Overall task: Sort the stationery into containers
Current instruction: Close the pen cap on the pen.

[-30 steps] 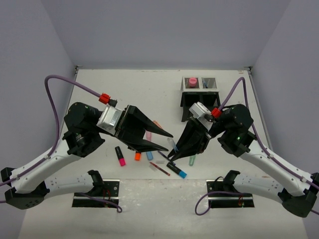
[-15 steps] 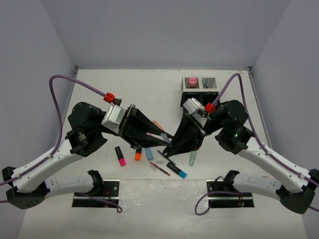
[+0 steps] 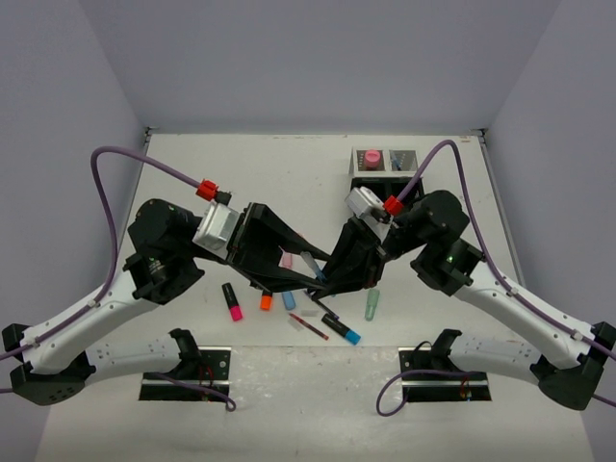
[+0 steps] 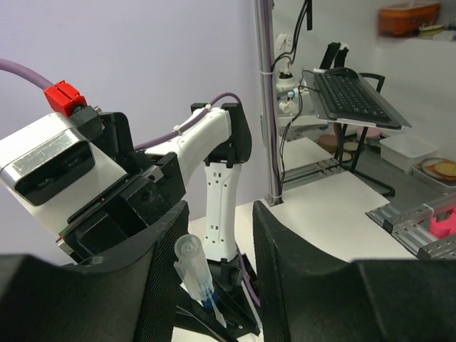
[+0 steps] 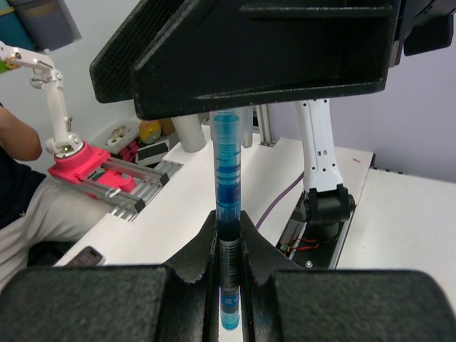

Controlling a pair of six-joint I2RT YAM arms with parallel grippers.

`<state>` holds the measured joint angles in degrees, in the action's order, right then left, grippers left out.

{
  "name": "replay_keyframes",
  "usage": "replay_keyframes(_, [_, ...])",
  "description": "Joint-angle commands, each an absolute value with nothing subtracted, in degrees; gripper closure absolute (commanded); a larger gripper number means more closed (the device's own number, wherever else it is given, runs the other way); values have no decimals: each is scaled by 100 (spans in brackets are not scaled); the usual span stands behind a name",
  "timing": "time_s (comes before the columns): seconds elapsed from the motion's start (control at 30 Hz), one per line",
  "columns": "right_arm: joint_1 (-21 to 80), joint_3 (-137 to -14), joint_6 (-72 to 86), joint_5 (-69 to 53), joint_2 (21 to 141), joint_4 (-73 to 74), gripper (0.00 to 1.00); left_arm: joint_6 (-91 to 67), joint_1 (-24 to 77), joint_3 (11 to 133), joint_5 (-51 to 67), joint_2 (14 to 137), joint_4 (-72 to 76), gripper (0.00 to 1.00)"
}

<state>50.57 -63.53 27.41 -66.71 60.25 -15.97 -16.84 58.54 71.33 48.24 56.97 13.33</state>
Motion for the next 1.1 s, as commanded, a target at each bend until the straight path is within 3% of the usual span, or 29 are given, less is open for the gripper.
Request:
replay_keyframes(0.0, [5027,-6345,2698,-6584,5981,-1723,100,-1575,5871,7189,4790,5469,1372,63])
replay_keyframes(0.1, [5030,-6317,2764,-6654,5983,-1857,100,-1553,5871,7153,4779,5476,1307,78])
replay_keyframes(0.27, [5027,-6311,2821,-6731,5977,-1977,100,-1547,5871,7010,4762,5467,1327,87])
replay_keyframes(0.37, [5031,-6216,2821,-6712,5907,-2098,100,-1573,5876,6835,4823,5395,1474,99])
replay_keyframes(0.5, [5036,-6239,2838,-6373,5829,-2179,100,-1659,5871,6665,4835,5378,1666,100])
replay_keyframes(0.67, [5079,-6434,2806,-4822,5635,-1869,100,-1886,5871,6606,3694,5542,1378,100])
replay_keyframes(0.8, [5063,-6534,2708,-4211,5521,-1890,100,-2174,5871,6374,3663,5596,1423,100])
replay_keyframes(1.07, [5062,-7145,2865,-4325,6071,-1908,100,-2643,5871,5536,3539,5519,2112,100])
